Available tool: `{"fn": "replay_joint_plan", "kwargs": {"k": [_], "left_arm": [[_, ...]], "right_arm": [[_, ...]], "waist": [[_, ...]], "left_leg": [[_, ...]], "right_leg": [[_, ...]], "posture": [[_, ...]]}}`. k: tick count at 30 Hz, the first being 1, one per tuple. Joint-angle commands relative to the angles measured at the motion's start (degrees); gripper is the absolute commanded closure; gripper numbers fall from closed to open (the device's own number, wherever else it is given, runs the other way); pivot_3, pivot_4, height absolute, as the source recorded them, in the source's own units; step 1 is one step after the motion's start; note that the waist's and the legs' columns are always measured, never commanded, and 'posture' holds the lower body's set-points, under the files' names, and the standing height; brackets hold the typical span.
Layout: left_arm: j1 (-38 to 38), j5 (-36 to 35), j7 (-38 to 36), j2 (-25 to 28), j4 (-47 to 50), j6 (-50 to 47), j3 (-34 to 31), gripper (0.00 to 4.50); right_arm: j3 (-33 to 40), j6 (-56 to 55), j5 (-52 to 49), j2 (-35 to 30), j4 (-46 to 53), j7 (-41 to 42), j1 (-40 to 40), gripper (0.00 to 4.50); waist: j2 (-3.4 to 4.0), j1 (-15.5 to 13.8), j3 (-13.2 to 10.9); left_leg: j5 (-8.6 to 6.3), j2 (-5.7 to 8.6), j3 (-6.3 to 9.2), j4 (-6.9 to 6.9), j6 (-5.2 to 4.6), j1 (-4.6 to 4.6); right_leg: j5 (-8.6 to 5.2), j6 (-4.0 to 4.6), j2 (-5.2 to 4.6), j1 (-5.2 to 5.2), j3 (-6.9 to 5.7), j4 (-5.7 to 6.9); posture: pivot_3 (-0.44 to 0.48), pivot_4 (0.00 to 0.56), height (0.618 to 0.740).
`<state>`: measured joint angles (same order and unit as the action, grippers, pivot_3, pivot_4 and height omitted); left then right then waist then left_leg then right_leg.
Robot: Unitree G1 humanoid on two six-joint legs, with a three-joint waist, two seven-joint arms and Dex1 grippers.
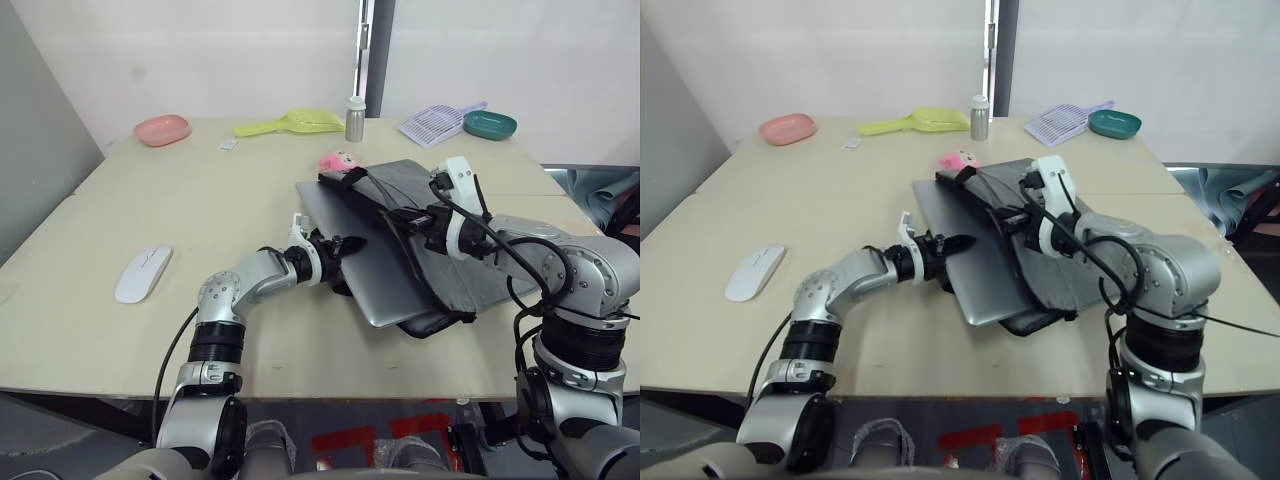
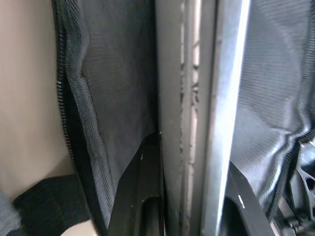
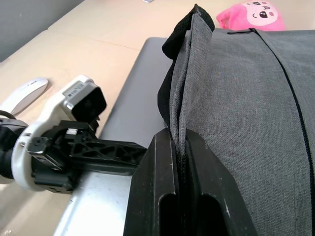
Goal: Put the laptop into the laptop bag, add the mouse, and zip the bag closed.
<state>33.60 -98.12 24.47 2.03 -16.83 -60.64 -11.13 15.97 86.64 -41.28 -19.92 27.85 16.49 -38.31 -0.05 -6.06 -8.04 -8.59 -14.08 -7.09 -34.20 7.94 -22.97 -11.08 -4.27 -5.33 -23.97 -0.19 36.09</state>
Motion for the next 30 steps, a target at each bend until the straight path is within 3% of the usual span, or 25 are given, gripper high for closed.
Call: {"fn": "replay_joint_plan", "kwargs": {"k": [1,11,17,30], "left_arm": [[3.1,-0.6,-3.0,-1.9,1.1,0.7,-0.6,4.20],[5.0,0.3,-5.1,-3.3,-1.6,0.1,-1.6,4.20],[6.2,-0.8,-6.5,-1.6,-4.8,-3.8,-2.5,4.20],[8.9,6.0,-12.9,-0.1,-8.4,-7.6,-2.6,4.20]], "right_arm": [[2.0,0.1,-2.0,1.4,3.2,-0.4,-2.9,4.45],[6.2,5.4,-4.5,9.2,4.7,-2.1,-5.6,4.45],[5.9,5.9,-7.7,8.4,5.6,-1.6,-4.2,4.45],[5.0,5.9,-12.9,7.8,6.2,-4.1,-2.6,4.45]], "waist": [[0.00,0.0,0.0],[0.01,0.0,0.0],[0.02,0.0,0.0],[0.02,-0.1,0.0]], "left_leg": [[0.00,0.00,0.00,0.00,0.00,0.00],[0.01,0.00,0.00,0.05,0.01,-0.02],[0.02,0.00,0.01,0.04,0.03,0.00],[0.02,0.02,0.02,0.04,0.03,-0.01]], "right_leg": [[0.00,0.00,0.00,0.00,0.00,0.00],[0.01,-0.02,0.00,-0.02,-0.01,-0.02],[0.01,-0.02,0.00,-0.01,-0.01,-0.01],[0.03,-0.04,-0.02,0.00,-0.02,-0.02]], "posture": [[0.000,0.150,0.740],[0.000,0.150,0.740],[0.000,0.150,0.740],[0.000,0.150,0.740]]}}
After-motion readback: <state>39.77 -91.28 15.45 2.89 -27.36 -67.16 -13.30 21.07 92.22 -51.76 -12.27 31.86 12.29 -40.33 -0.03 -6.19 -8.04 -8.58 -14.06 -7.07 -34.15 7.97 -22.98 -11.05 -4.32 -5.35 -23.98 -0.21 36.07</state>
